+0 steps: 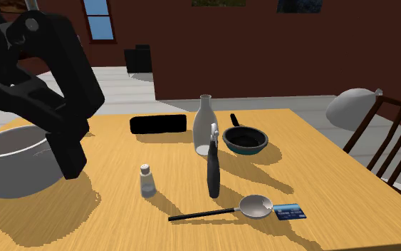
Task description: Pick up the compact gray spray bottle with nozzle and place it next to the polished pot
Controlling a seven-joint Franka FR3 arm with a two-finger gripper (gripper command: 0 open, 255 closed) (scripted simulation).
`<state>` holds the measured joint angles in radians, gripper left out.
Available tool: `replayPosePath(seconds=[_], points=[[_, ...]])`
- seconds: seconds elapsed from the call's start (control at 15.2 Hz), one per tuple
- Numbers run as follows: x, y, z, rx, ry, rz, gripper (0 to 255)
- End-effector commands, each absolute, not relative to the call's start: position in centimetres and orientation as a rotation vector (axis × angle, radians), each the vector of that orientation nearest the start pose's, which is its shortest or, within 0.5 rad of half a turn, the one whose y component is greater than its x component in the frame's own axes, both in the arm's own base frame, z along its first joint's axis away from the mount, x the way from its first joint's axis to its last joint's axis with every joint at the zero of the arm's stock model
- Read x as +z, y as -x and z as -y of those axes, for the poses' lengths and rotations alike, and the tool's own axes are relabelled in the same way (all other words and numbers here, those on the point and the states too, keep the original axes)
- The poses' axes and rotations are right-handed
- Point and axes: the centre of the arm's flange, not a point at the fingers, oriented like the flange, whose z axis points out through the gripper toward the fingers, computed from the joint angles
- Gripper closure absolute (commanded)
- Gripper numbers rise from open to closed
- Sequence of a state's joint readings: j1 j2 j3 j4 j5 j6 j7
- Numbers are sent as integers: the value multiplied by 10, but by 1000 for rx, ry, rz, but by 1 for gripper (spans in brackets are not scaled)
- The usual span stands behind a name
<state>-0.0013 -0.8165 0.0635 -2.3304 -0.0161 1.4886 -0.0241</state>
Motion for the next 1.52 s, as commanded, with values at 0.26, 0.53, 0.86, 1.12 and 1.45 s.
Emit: replayPosePath(seconds=[0.26,0.53,0.86,1.12,1.45], points=[[568,-310,3,-58,3195,93,0],[534,-333,28,-158,3185,83,0],[492,-365,59,-281,3168,71,0],[460,-392,84,-379,3151,60,0],[423,-428,115,-500,3125,47,0]])
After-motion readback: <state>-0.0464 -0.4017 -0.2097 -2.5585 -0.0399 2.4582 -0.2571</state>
